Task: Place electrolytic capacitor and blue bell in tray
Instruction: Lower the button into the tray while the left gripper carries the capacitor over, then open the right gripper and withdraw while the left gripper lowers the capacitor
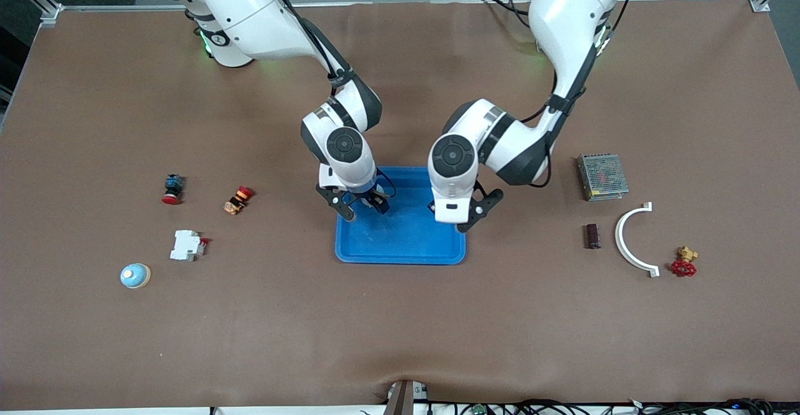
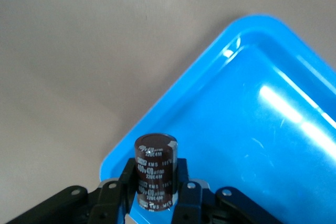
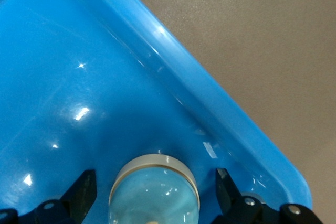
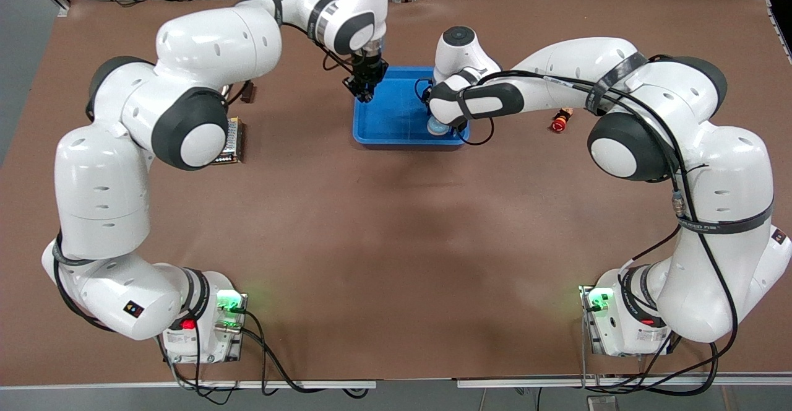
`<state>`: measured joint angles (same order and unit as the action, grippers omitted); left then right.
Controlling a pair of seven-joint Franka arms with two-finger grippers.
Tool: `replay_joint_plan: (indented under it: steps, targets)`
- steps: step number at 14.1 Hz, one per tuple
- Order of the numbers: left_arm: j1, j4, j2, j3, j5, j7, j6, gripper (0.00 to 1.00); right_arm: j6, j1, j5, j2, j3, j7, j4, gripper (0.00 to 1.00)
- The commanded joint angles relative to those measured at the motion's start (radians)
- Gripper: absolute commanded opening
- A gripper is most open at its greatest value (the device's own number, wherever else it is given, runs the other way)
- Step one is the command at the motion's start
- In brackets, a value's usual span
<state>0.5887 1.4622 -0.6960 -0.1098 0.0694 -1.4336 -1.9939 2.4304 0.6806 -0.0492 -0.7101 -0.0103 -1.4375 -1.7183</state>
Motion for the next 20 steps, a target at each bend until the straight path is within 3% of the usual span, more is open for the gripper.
replay_joint_plan:
  steps: [1, 4, 8, 14, 15, 16, 17, 18, 20]
  targets:
    - [0.037, 0.001, -0.029, 0.01, -0.029, -0.027, -0.046, 0.12, -0.007, 0.002, 0.028, 0.004, 0.003, -0.02, 0.016, 1.0]
    - [0.039, 0.003, -0.072, 0.01, -0.028, -0.028, -0.074, 0.12, -0.04, -0.001, 0.028, 0.017, 0.003, -0.005, 0.034, 1.0]
    - [0.037, 0.004, -0.097, 0.01, -0.025, -0.027, -0.106, 0.12, -0.181, -0.012, 0.026, 0.024, 0.004, 0.029, 0.114, 1.0]
    - [0.039, 0.004, -0.108, 0.01, -0.02, -0.028, -0.108, 0.12, -0.349, -0.151, 0.026, 0.118, 0.004, 0.311, 0.157, 1.0]
    - [0.039, 0.004, -0.106, 0.01, -0.02, -0.027, -0.108, 0.17, -0.368, -0.186, 0.028, 0.135, 0.004, 0.363, 0.158, 1.0]
    - [0.037, 0.004, -0.106, 0.01, -0.02, -0.025, -0.108, 0.32, -0.372, -0.22, 0.028, 0.152, 0.004, 0.397, 0.158, 1.0]
    - [0.037, 0.003, -0.105, 0.01, -0.02, -0.022, -0.108, 0.75, -0.373, -0.251, 0.037, 0.171, 0.006, 0.441, 0.154, 1.0]
    - [0.037, 0.003, -0.105, 0.01, -0.017, -0.015, -0.108, 1.0, -0.376, -0.284, 0.061, 0.185, 0.004, 0.506, 0.152, 1.0]
    - [0.039, 0.001, -0.097, 0.01, -0.011, -0.012, -0.102, 1.0, -0.413, -0.349, 0.071, 0.208, 0.004, 0.61, 0.154, 1.0]
